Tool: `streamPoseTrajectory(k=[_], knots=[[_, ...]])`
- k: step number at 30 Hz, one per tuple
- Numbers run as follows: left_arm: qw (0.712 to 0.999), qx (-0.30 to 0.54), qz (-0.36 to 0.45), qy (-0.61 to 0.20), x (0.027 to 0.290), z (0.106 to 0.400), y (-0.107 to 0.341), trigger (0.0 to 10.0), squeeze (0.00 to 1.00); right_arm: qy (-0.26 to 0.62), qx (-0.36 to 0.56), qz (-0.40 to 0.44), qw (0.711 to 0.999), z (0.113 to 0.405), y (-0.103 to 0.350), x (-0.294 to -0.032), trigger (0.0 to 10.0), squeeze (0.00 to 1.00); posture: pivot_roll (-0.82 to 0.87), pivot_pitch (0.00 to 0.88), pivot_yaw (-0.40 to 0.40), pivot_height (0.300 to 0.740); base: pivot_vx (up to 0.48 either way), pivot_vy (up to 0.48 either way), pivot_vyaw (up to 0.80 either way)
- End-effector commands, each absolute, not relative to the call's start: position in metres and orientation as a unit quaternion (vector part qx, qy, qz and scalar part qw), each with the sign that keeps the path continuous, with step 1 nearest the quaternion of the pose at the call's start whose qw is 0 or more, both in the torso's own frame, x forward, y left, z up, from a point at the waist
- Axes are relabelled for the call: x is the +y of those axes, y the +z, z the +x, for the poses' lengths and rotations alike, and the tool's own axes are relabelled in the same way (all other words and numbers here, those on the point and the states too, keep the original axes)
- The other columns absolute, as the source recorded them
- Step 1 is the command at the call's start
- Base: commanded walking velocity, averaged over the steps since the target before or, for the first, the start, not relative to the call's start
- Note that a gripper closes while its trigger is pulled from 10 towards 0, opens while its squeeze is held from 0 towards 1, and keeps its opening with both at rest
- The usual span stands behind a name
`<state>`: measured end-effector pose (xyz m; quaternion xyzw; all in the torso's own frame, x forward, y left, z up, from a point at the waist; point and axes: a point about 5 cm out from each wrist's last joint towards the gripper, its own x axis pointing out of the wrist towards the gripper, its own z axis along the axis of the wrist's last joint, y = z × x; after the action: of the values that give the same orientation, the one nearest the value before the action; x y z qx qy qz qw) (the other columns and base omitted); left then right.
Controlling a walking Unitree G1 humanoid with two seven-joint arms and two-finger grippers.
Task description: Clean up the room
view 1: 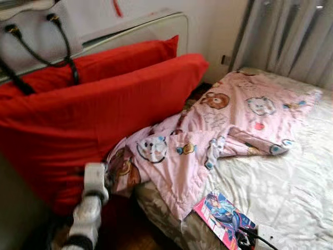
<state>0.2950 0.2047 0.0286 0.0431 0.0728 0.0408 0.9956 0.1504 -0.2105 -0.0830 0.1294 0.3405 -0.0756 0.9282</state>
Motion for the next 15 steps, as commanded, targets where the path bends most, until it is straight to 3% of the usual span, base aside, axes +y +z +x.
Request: streamPoseTrajectory(k=[1, 12, 13, 14, 15], knots=[[0.994, 0.098, 0.032, 0.045, 0.206, 0.280, 0.013, 10.0, 0.00, -0.078, 0.335, 0.134, 0.929, 0.148, -0.083, -0.212, 10.0, 0.00, -0.01, 0.000, -0.037, 0.740, 0.000, 0.000, 0.00], [0.996, 0.074, 0.036, 0.030, 0.203, 0.253, 0.003, 10.0, 0.00, -0.037, 0.326, 0.079, 0.941, 0.129, -0.083, -0.216, 10.0, 0.00, -0.02, 0.000, -0.065, 0.740, 0.000, 0.000, 0.00], [0.997, 0.070, 0.035, 0.024, 0.200, 0.251, 0.004, 10.0, 0.00, -0.037, 0.310, 0.080, 0.947, 0.135, -0.080, -0.217, 10.0, 0.00, -0.01, 0.000, -0.079, 0.740, 0.000, 0.000, 0.00], [0.997, 0.062, 0.032, 0.018, 0.197, 0.249, 0.004, 10.0, 0.00, -0.024, 0.221, 0.075, 0.972, 0.186, -0.054, -0.216, 10.0, 0.00, -0.01, 0.000, -0.082, 0.740, 0.000, 0.000, 0.00], [0.998, 0.059, 0.031, 0.016, 0.195, 0.249, 0.004, 10.0, 0.00, -0.014, 0.164, 0.071, 0.984, 0.218, -0.032, -0.213, 10.0, 0.00, 0.00, 0.000, -0.083, 0.740, 0.000, 0.000, 0.00]])
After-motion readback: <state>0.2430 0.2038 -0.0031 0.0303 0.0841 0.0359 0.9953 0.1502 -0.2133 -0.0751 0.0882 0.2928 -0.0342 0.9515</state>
